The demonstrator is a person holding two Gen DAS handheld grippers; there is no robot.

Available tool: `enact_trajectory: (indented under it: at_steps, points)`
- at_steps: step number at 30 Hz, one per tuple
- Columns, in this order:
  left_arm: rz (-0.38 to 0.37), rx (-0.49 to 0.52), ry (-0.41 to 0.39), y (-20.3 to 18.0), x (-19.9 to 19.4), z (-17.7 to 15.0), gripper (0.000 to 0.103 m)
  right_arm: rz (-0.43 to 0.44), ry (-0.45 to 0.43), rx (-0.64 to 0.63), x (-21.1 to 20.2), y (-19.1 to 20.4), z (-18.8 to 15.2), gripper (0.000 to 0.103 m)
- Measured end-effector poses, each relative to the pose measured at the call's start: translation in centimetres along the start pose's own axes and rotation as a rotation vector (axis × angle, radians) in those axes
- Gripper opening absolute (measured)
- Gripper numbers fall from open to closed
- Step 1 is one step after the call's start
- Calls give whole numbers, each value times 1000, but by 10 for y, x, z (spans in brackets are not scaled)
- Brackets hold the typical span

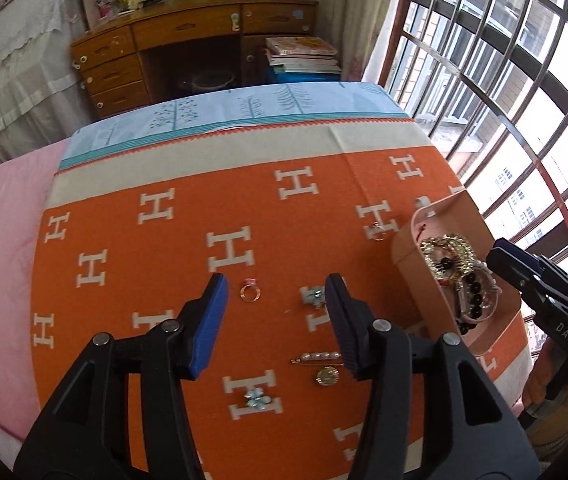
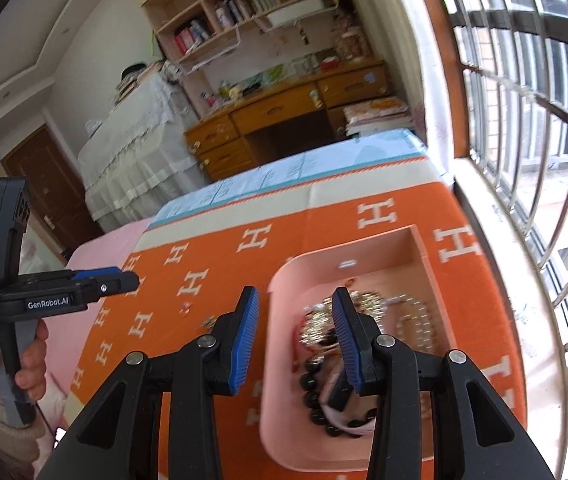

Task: Organize jewelry
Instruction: 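Withdraw both open grippers from the pink box toward the rings, then grasp the pink-stone ring with the left gripper while the right gripper grasps the other ring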

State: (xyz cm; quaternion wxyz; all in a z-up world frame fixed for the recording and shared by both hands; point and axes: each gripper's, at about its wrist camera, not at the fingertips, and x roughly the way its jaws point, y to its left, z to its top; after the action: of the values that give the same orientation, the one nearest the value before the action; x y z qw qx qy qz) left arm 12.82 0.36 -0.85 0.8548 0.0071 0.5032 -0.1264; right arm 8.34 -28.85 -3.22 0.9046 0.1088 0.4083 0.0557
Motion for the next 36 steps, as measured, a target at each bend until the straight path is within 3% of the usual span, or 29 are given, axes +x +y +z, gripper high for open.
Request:
enact_trajectory:
  at_steps: [11,16,24,31,36]
  points:
    - [24,-17,11,28,9,0,47,-20,199,-152,67,53,60,38]
    - [35,-33,53,46,33,6,47,-54,364,-180,125,61,86,38]
    - [20,-30,171,57,86,6,47,-167,570,-294,194,67,84,37]
    - [12,3,199,46,103,8,47,-274,687,-344,228,65,74,35]
    - [14,31,206,38,109,9,47,-290,757,-333,245,61,72,26]
